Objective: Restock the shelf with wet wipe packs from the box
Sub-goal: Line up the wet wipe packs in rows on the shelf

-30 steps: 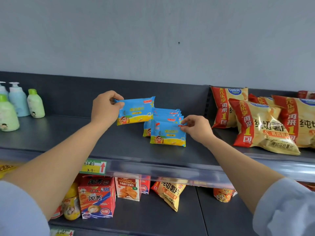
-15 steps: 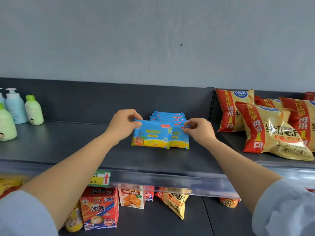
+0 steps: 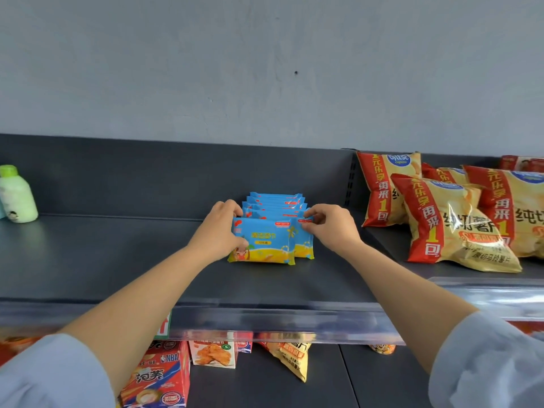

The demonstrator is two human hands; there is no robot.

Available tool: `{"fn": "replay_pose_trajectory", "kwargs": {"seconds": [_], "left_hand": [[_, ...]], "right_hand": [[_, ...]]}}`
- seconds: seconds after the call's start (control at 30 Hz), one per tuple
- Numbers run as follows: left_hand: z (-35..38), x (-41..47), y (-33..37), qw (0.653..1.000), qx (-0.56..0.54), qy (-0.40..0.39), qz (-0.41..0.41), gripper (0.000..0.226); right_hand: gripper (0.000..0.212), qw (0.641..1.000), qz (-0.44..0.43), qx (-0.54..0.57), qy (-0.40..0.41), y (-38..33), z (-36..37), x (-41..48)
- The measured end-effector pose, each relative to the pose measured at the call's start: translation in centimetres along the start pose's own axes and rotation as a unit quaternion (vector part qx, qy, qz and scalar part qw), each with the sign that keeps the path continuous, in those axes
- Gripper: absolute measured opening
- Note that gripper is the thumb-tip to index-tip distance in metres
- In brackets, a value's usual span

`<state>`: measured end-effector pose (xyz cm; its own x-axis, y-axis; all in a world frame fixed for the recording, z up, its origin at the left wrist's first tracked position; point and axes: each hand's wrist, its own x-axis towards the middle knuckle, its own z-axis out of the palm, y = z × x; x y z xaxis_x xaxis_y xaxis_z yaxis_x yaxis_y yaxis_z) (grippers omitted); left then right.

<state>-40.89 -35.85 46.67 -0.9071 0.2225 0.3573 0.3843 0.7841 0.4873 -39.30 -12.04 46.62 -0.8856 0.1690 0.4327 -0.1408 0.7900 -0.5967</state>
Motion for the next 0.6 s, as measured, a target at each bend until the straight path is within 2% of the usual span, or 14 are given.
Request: {"fn": "replay_pose_trajectory", "kwargs": {"seconds": [0.4,0.6], "left_hand": [[1.6,0.7,1.0,0.996,0.063,0.053,0.047,0.046],[1.9,0.7,1.0,0.995,0.06,0.065,0.049,0.047]], "right_hand": [[0.023,1.0,-0.016,-0.012,0.01,-0.3,0.3,0.1],[0.027,1.0,-0.023,-0.005,-0.006,-0.1,0.2,0.2]]}}
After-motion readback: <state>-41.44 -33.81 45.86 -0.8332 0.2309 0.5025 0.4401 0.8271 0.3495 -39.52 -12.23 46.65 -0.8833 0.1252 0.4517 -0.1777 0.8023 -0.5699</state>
